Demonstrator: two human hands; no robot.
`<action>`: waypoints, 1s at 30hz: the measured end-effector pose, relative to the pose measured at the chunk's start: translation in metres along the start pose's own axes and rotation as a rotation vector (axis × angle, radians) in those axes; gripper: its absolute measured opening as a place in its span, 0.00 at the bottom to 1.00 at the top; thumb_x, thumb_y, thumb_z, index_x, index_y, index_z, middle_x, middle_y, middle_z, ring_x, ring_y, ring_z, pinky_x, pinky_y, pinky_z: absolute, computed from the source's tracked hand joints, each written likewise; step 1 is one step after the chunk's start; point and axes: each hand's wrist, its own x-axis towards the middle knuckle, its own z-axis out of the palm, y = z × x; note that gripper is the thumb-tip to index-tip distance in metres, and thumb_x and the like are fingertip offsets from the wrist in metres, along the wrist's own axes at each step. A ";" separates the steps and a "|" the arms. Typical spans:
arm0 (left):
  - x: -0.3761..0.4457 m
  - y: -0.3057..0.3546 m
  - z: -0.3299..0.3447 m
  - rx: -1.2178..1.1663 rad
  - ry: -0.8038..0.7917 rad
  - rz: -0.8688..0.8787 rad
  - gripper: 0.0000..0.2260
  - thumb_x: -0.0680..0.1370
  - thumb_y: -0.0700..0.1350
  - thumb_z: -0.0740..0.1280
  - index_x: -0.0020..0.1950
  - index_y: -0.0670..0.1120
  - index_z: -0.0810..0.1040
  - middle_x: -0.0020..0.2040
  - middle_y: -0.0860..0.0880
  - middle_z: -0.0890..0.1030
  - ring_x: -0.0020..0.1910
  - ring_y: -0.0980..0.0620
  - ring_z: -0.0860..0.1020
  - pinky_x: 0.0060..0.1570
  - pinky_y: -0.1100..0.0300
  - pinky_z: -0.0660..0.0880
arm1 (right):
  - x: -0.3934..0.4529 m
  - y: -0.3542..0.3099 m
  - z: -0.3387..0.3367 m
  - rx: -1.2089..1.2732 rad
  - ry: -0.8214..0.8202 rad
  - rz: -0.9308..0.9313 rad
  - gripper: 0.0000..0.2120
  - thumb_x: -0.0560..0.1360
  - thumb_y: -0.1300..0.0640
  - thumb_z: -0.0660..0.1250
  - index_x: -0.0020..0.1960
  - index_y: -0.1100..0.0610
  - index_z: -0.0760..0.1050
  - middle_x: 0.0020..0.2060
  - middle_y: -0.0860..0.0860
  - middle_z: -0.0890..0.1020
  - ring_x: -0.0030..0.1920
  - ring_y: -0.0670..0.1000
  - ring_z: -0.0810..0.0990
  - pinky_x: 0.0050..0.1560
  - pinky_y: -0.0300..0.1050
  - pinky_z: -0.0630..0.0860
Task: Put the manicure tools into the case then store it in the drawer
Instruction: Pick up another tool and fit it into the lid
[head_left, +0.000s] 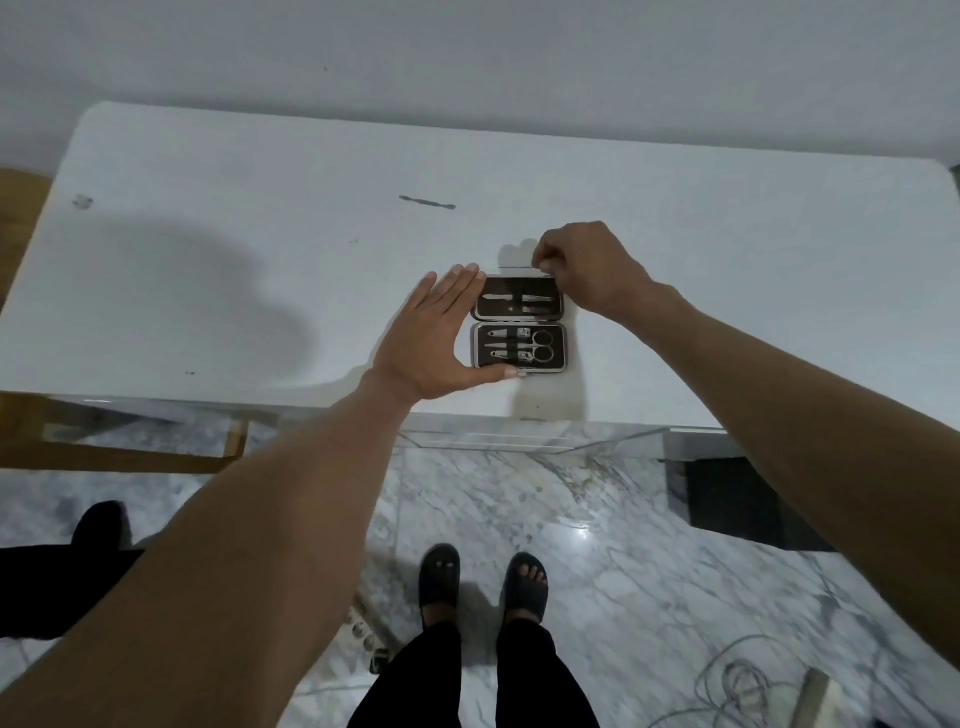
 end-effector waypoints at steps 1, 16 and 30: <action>0.000 0.000 -0.001 -0.001 0.000 -0.002 0.57 0.70 0.82 0.57 0.84 0.42 0.57 0.84 0.46 0.59 0.84 0.50 0.55 0.83 0.45 0.52 | -0.006 0.002 -0.001 0.002 0.009 0.005 0.10 0.75 0.65 0.63 0.50 0.59 0.81 0.48 0.55 0.83 0.51 0.55 0.80 0.55 0.50 0.76; 0.000 0.000 0.000 0.007 -0.011 -0.013 0.56 0.70 0.82 0.59 0.84 0.43 0.56 0.85 0.47 0.58 0.84 0.52 0.54 0.84 0.47 0.50 | -0.037 0.015 0.028 0.200 0.200 0.268 0.09 0.77 0.63 0.62 0.49 0.59 0.82 0.47 0.54 0.84 0.45 0.50 0.77 0.48 0.43 0.74; 0.000 -0.001 0.001 -0.001 0.000 -0.008 0.56 0.70 0.81 0.60 0.84 0.42 0.57 0.85 0.47 0.59 0.84 0.51 0.54 0.83 0.46 0.51 | -0.028 0.003 0.025 0.118 0.103 0.144 0.08 0.74 0.61 0.67 0.48 0.55 0.84 0.42 0.52 0.85 0.46 0.52 0.80 0.48 0.43 0.74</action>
